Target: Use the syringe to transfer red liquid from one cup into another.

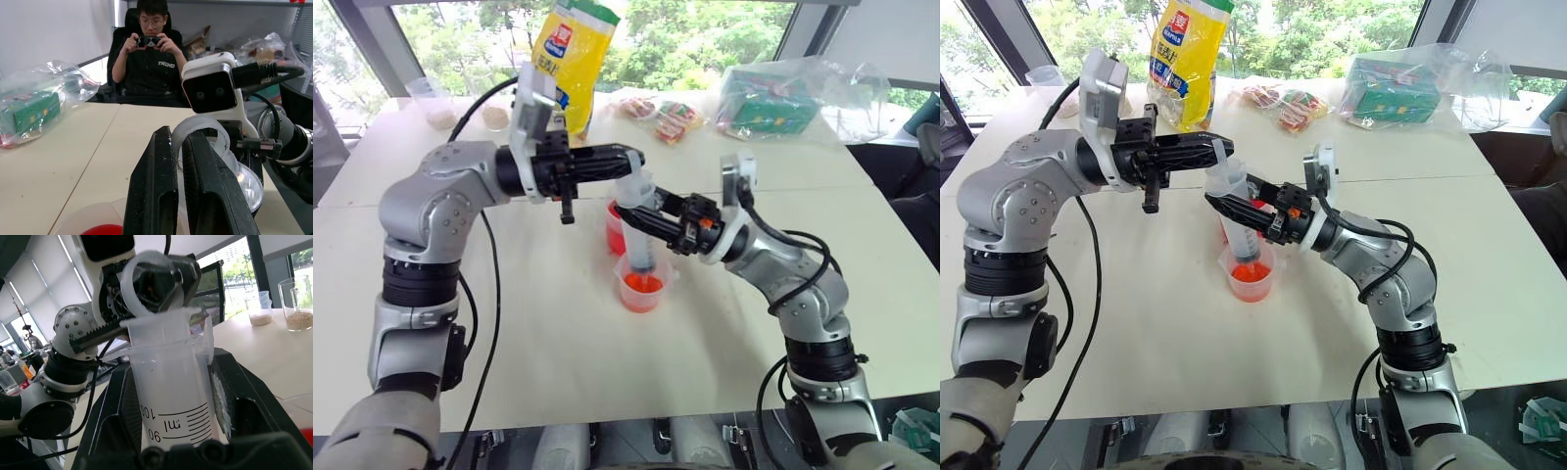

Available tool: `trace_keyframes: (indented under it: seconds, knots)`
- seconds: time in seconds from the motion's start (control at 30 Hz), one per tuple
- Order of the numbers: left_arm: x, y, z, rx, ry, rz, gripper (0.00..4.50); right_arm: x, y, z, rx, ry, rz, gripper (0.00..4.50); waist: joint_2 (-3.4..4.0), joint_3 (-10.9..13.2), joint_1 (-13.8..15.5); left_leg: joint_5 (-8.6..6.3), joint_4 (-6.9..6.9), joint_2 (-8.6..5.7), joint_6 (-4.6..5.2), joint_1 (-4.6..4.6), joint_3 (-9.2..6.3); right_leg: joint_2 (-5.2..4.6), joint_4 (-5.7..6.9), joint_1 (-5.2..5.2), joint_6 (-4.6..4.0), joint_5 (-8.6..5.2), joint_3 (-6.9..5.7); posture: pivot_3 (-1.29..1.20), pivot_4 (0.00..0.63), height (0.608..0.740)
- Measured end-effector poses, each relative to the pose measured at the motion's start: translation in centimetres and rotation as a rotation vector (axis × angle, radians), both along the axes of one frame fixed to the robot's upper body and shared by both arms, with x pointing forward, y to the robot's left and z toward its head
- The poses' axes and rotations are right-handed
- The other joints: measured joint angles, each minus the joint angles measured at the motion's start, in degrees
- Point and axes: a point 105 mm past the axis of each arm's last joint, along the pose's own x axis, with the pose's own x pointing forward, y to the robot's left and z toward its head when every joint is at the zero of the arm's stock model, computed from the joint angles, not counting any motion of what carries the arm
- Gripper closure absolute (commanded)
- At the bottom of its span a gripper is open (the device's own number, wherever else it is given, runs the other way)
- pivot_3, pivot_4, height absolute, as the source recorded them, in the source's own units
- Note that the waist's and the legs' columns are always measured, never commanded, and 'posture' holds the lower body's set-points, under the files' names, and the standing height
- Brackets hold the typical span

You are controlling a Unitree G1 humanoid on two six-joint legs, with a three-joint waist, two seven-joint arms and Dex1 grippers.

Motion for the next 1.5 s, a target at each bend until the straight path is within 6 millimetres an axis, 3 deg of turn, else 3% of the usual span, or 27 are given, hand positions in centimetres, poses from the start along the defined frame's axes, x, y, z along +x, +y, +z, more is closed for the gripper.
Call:
trace_keyframes:
  seconds: [0.4, 0.5, 0.73, 1.03, 1.2, 1.3, 1.4, 1.5]
  knots:
    - [0.0, 0.1, 0.2, 0.001, 0.002, -0.001, 4.45, -0.2, 0.1, 0.2, 0.014, 0.034, 0.003, 2.89, 0.00, 0.00, 0.02, 0.00, 0.00, 0.00, 0.00, 0.00, 0.00, 0.00, 0.00, 0.00, 0.00, 0.00, 0.00, 0.00, 0.150, 0.740]
    - [0.2, 0.1, 0.6, 0.000, 0.026, -0.011, 3.39, -0.2, 0.0, 0.4, 0.029, 0.035, -0.004, 2.89, 0.00, 0.00, 0.03, 0.00, 0.00, 0.00, 0.00, -0.01, 0.00, 0.00, -0.01, 0.00, 0.00, 0.00, 0.00, 0.00, 0.150, 0.740]
    - [0.7, 1.1, 0.6, 0.009, 0.070, -0.006, 0.04, 0.1, -0.6, 0.9, 0.068, 0.038, -0.042, 2.89, 0.00, 0.00, -0.05, 0.00, 0.00, 0.01, 0.00, -0.01, -0.01, 0.01, 0.00, 0.00, 0.00, 0.00, -0.01, 0.00, 0.150, 0.740]
    - [1.8, 4.9, 2.0, -0.035, 0.041, 0.134, 0.04, 0.3, -1.1, 1.7, 0.109, 0.032, -0.065, 2.89, 0.00, 0.00, -0.08, 0.00, -0.01, 0.01, 0.00, 0.00, 0.01, 0.00, -0.01, -0.01, 0.00, 0.00, 0.00, 0.00, 0.150, 0.740]
    - [2.2, 6.7, 1.3, -0.018, 0.066, 0.197, 0.04, 1.5, -3.3, 5.6, 0.145, -0.014, -0.165, 2.89, 0.00, 0.00, 0.09, 0.00, 0.00, 0.01, 0.00, -0.01, 0.01, -0.04, -0.01, 0.00, 0.00, 0.00, -0.01, 0.00, 0.150, 0.740]
    - [2.2, 6.7, 0.9, -0.016, 0.069, 0.201, 0.04, 4.3, -5.7, 6.9, 0.117, 0.082, -0.359, 2.89, -0.01, 0.00, 0.06, 0.00, 0.00, 0.00, 0.00, -0.01, 0.03, -0.07, -0.02, 0.00, -0.01, 0.00, 0.00, 0.00, 0.150, 0.740]
    - [2.3, 6.5, 0.0, -0.022, 0.077, 0.206, 0.04, 6.9, -9.8, 5.6, -0.010, 0.274, -0.592, 2.89, -0.01, -0.01, 0.15, -0.01, -0.02, -0.02, 0.01, -0.04, 0.03, -0.12, -0.04, 0.00, -0.02, 0.00, 0.00, 0.00, 0.150, 0.740]
    - [2.3, 6.5, -1.0, -0.020, 0.086, 0.217, 0.04, 6.9, -12.0, 2.0, -0.238, 0.453, -0.680, 2.89, -0.01, 0.00, 0.01, -0.04, -0.08, -0.01, 0.06, -0.07, 0.06, -0.11, -0.08, -0.04, -0.03, -0.01, 0.06, 0.00, 0.150, 0.740]
